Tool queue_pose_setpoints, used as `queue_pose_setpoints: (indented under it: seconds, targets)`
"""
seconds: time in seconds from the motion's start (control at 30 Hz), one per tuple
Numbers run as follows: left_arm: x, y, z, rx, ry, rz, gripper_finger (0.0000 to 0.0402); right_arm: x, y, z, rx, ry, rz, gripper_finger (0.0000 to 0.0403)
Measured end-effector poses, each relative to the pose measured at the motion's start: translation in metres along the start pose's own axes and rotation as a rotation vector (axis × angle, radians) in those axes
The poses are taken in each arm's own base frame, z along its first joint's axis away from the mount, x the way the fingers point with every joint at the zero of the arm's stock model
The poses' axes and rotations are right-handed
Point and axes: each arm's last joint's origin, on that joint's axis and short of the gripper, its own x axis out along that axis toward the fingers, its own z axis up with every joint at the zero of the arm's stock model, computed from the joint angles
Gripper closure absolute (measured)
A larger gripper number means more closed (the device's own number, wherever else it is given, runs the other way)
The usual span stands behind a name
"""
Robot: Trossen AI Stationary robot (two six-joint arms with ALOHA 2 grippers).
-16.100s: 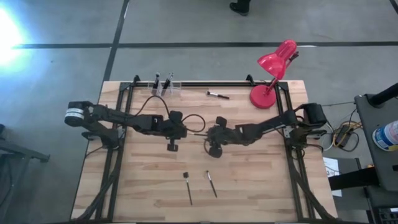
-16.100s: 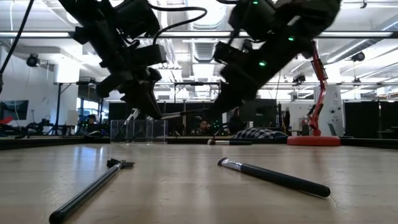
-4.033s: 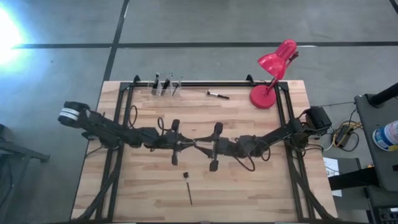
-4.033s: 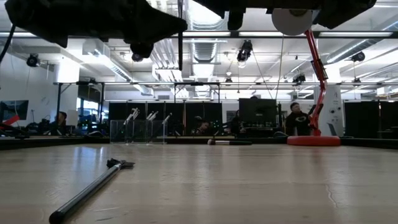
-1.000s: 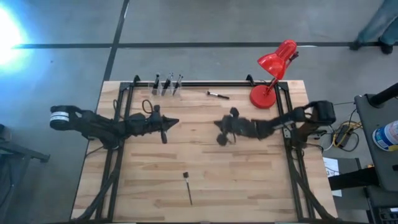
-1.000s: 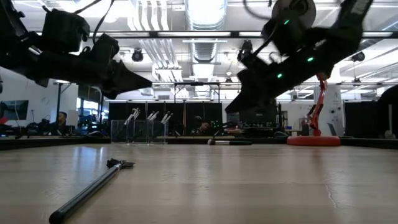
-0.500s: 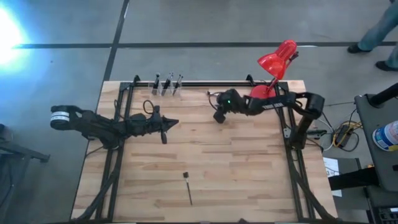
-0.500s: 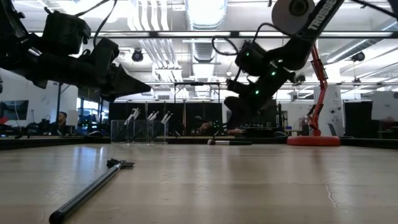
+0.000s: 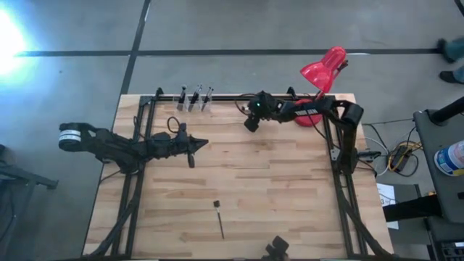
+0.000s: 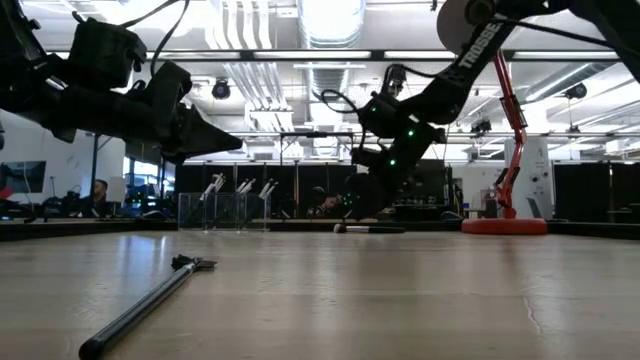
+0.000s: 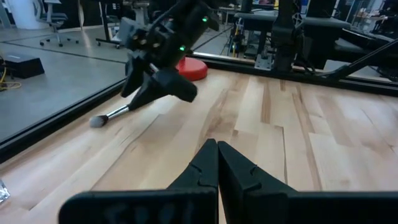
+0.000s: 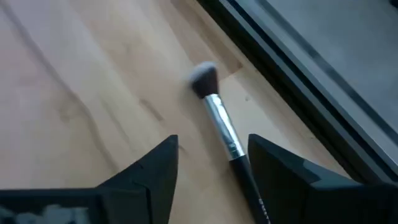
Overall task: Put items in baskets/containers
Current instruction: Put the black powder brush into the transparent organizer
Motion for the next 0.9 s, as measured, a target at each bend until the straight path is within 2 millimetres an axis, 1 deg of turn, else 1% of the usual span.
queue_pose_setpoints:
  seconds: [0.1,0.27,0.43,0.57,0.73,0.9]
  targets:
    - [0.000,0.000,0.000,0.000,0.001,0.000,0.0401,0.009,-0.006,0.002,-0.002,0.054,-0.012,0.0204]
    - [0.000,0.000,0.000,0.000,0.002,0.000,0.0401,0.024,-0.008,0.002,-0.027,0.108,-0.018,0.0202]
    - [0.000,0.000,-0.001,0.001,0.006,0.000,0.0401,0.029,-0.008,0.005,-0.038,0.125,0.018,0.0209]
    - [0.000,0.000,0.000,0.001,0.007,0.001,0.0401,0.025,-0.008,0.005,-0.040,0.154,0.033,0.0236]
    - [0.000,0.000,0.000,0.000,0.006,0.001,0.0401,0.021,-0.007,0.002,-0.037,0.204,0.087,0.0290]
    - [0.000,0.000,0.000,0.000,0.006,0.001,0.0401,0.016,-0.007,0.000,-0.008,0.246,0.089,0.0334]
